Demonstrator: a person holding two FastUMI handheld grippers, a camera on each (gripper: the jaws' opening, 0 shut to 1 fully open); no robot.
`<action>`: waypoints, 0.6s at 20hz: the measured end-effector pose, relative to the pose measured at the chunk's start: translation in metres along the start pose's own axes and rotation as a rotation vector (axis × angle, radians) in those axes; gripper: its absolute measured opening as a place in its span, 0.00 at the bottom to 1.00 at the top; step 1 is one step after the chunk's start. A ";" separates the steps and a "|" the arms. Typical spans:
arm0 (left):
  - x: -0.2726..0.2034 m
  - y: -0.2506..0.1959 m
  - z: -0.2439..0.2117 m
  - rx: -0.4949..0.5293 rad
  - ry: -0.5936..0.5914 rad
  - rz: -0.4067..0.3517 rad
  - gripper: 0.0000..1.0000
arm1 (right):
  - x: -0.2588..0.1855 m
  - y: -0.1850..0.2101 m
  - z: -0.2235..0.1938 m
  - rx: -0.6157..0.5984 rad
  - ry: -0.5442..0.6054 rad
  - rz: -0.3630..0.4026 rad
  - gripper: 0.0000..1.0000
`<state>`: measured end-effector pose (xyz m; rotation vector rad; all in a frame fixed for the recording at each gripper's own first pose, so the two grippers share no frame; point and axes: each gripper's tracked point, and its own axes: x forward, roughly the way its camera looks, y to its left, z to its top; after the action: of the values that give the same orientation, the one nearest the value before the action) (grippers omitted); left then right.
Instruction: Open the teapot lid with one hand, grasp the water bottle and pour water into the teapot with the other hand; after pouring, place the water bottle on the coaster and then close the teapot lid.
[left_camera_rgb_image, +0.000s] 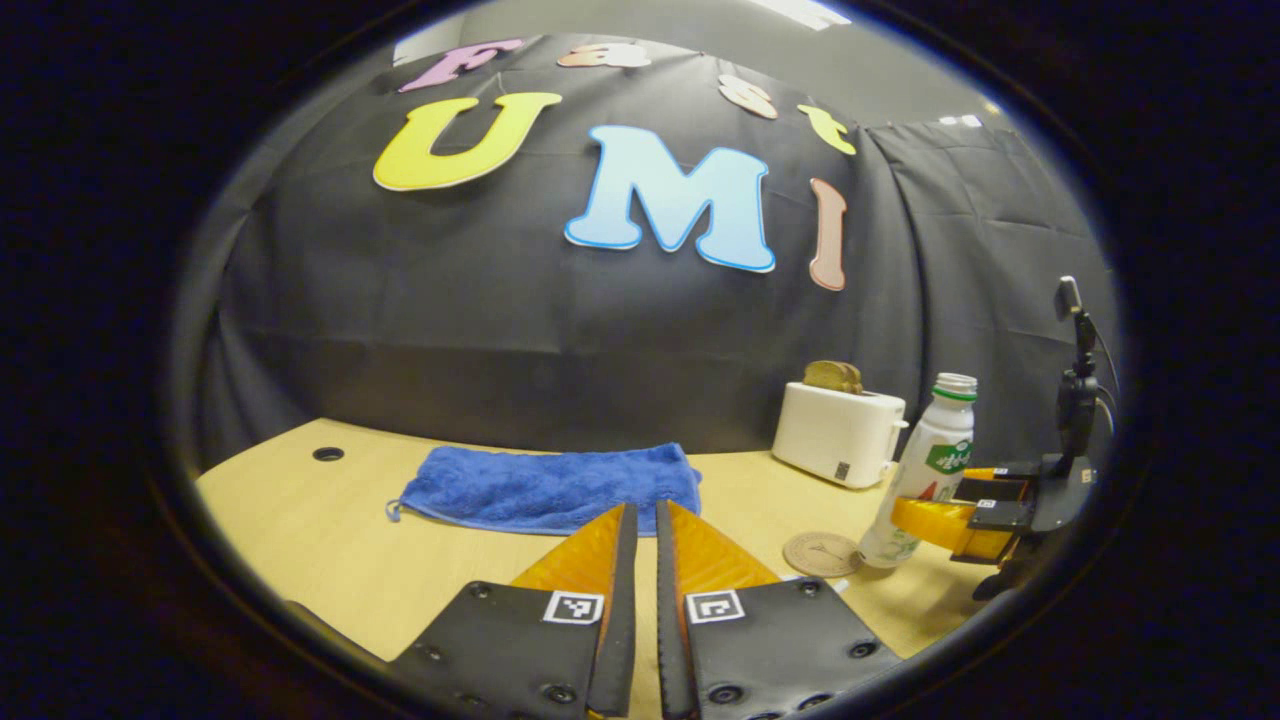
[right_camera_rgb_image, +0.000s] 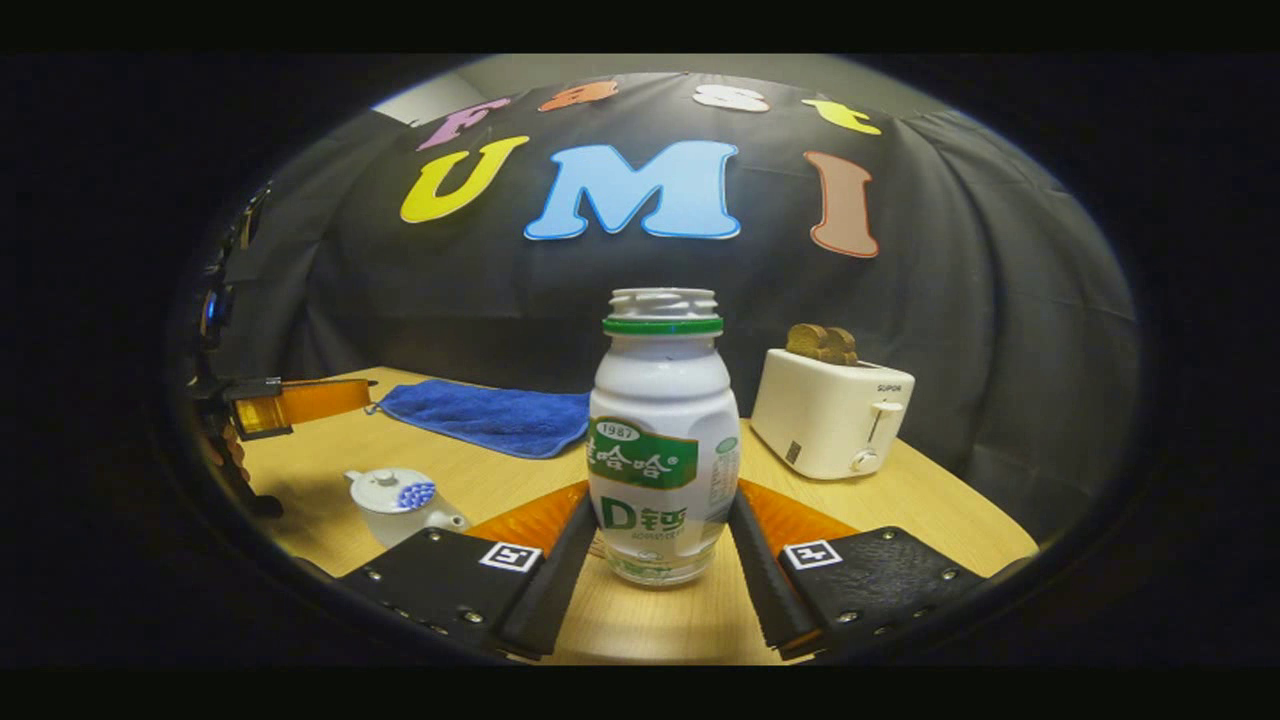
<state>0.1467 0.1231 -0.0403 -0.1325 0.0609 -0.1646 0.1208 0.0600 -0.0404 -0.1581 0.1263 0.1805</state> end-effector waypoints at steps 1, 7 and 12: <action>0.001 0.004 -0.001 -0.002 0.001 0.010 0.18 | 0.002 0.001 0.002 0.016 0.001 0.009 0.74; 0.000 0.018 -0.001 -0.008 -0.002 0.046 0.18 | 0.022 0.010 0.017 0.061 0.004 0.060 0.74; -0.001 0.022 0.001 -0.009 -0.012 0.057 0.18 | 0.047 0.021 0.017 0.079 0.031 0.090 0.73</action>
<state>0.1490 0.1445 -0.0424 -0.1405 0.0533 -0.1066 0.1643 0.0908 -0.0335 -0.0763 0.1710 0.2621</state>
